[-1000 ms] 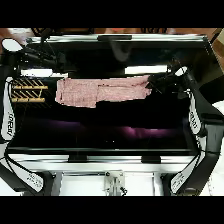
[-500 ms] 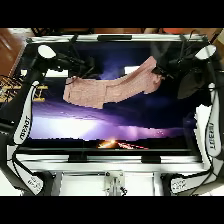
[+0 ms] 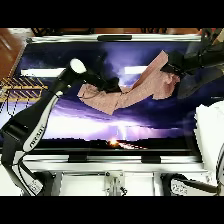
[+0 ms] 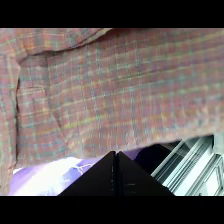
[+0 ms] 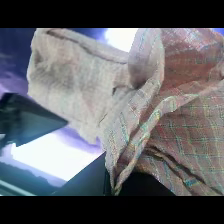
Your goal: Fold the shirts.
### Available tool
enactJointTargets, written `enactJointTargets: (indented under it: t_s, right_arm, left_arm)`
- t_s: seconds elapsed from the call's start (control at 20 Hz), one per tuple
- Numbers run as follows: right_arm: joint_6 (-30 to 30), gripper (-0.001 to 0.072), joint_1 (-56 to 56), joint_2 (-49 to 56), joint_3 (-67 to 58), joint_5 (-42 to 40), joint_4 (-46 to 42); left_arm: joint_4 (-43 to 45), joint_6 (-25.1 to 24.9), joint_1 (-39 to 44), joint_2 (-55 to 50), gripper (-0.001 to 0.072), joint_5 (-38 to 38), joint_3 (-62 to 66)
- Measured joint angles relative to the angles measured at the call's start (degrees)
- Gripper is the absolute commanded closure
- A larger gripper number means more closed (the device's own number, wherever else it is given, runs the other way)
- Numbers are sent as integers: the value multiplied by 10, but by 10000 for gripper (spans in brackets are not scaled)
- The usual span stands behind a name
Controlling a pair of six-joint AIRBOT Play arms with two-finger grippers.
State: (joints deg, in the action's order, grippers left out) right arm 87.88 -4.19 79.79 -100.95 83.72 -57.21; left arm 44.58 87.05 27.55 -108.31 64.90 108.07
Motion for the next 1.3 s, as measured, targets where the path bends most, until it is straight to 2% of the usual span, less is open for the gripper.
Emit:
enactJointTargets:
  t_s: [0.25, 0.4, 0.55, 0.65, 0.9, 1.3]
  right_arm:
    - [15, 661, 0, -54, 0, 53, -2]
    - [25, 661, 0, -67, 0, 66, -10]
    - [29, 662, 0, -71, 0, 66, -14]
    - [30, 662, 0, -72, 0, 57, -16]
    - [29, 662, 40, -42, 0, 17, -36]
    - [25, 661, 218, 134, 0, -143, -43]
  left_arm:
    - [-48, 13, 65, -42, 680, -72, -8]
    - [-116, -9, 91, -67, 682, -94, -10]
    - [-147, -28, 84, -73, 685, -98, -10]
    - [-147, -33, 57, -57, 684, -97, -10]
    - [-68, -27, -57, 51, 683, -49, -10]
    - [9, -24, -248, 279, 682, 7, -10]
